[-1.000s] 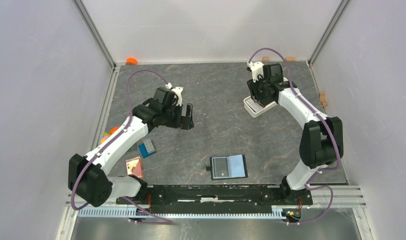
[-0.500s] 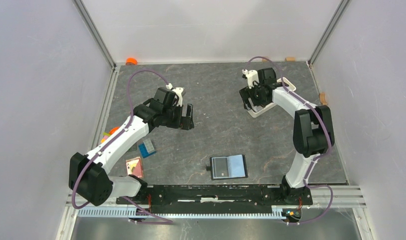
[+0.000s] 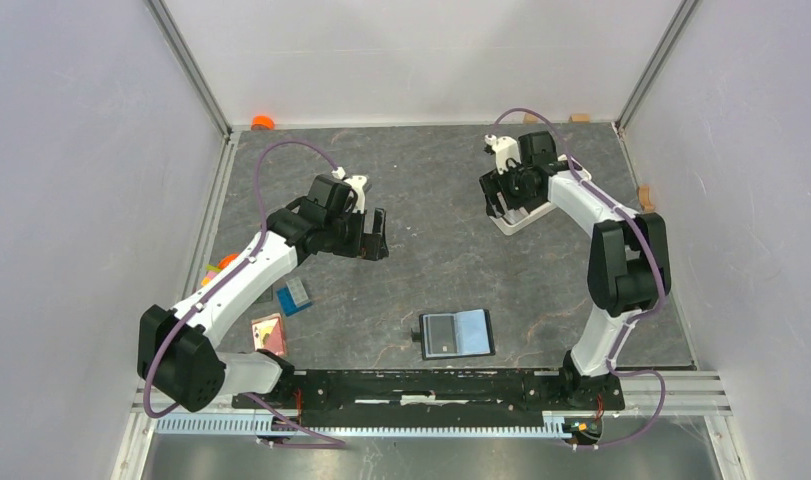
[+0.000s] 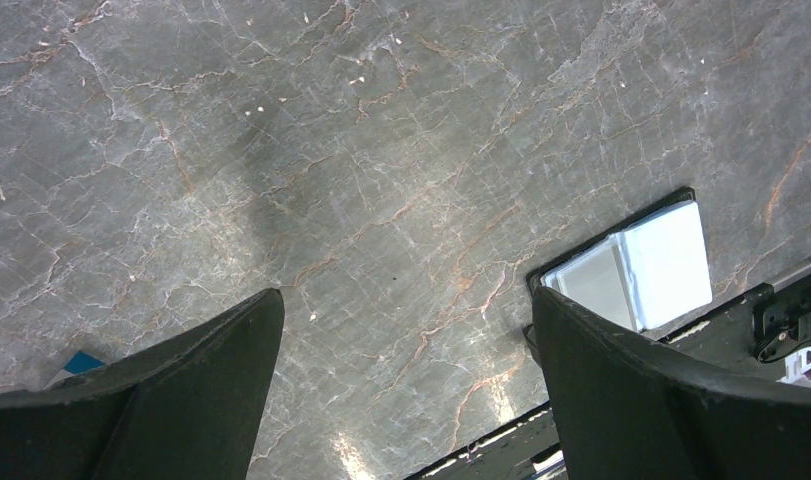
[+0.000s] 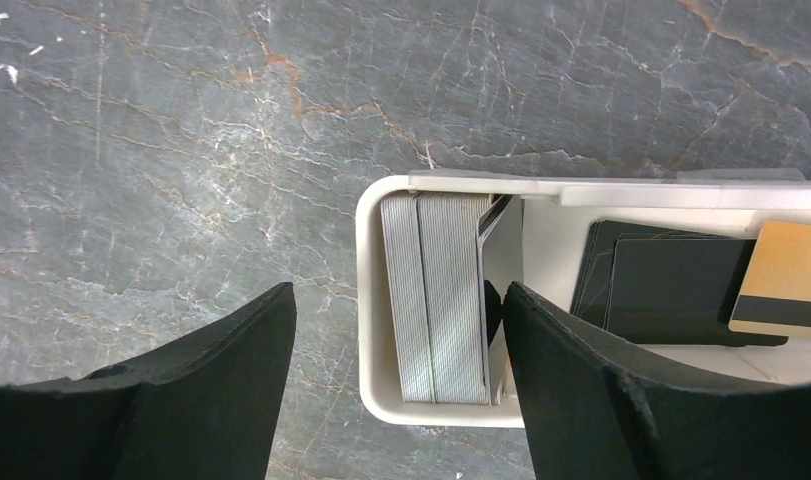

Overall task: Put the credit cards into the card holder
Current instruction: Pick up the credit card from the storage box.

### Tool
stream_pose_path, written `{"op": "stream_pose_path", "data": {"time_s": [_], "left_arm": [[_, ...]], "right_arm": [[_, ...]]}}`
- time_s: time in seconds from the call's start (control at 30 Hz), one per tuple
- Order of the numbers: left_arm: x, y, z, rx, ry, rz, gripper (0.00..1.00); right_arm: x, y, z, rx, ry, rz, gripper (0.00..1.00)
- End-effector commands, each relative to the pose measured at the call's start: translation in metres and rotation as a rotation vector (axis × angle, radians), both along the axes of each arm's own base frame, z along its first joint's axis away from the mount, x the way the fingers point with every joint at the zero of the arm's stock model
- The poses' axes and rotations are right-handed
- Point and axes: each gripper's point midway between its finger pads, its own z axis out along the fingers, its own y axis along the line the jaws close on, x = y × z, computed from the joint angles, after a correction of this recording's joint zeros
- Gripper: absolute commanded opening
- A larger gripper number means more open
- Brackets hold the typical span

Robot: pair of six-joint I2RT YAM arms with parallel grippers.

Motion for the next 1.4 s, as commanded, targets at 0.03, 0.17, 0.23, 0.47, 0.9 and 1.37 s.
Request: {"op": "stream_pose_path", "data": {"time_s": [0.03, 0.17, 0.23, 0.47, 0.9, 1.37], "left_arm": [[0.000, 0.001, 0.001, 0.012, -0.019, -0.046, 1.00], [0.000, 0.001, 0.001, 0.012, -0.019, -0.046, 1.00], [0.001, 0.002, 0.001, 0.013, -0.019, -0.046, 1.00], [0.001, 0.002, 0.000, 0.014, -0.017, -0.047, 1.00], [0.000, 0.001, -0.001, 0.011, -0.013, -0.050, 1.00], [-0.001, -0.001, -0.002, 0.007, -0.005, -0.056, 1.00]], "right_arm": [[-0.001, 0.014, 0.033, 0.068, -0.049, 0.042, 0.78], [-0.002, 0.013, 0.034, 0.065, -0.046, 0.038, 0.74], [-0.001, 0.013, 0.037, 0.063, -0.054, 0.033, 0.73], [0.000, 0.010, 0.045, 0.057, -0.076, 0.016, 0.64], [0.002, 0.007, 0.045, 0.045, -0.082, -0.004, 0.47], [0.005, 0.007, 0.052, 0.053, -0.100, -0.010, 0.17]]}}
